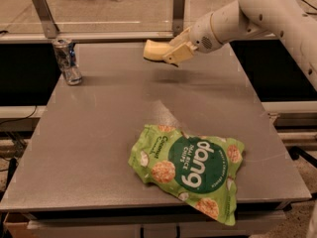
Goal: Move sponge near redbull can
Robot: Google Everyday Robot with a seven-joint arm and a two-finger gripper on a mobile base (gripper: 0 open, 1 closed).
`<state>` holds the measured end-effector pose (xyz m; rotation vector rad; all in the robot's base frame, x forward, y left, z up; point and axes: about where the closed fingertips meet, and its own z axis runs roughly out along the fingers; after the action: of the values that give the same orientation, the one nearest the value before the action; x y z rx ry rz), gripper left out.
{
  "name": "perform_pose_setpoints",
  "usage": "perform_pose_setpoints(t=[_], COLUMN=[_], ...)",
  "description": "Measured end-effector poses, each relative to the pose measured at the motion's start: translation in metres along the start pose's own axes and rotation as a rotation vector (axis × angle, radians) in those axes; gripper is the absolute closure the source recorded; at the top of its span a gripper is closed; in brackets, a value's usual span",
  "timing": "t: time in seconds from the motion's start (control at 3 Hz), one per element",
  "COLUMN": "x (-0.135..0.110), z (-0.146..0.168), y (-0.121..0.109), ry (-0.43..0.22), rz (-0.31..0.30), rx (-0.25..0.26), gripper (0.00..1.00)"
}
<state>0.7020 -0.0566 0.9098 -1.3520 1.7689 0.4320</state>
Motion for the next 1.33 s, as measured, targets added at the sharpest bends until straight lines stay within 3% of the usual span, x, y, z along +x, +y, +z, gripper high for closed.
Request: perform_pose_setpoints(t=[0.33,0.67,1.33], x=[-0.04,-0.057,-0.061], z=[0.022,0.052,0.104], y=[0.033,0.052,0.066], ry=[-0.048,-0.045,-0.009], rz=[-0.086,-0.13,-0.132], rx=[-0.054,-0.087,-0.129], gripper=[1.0,1.0,1.0])
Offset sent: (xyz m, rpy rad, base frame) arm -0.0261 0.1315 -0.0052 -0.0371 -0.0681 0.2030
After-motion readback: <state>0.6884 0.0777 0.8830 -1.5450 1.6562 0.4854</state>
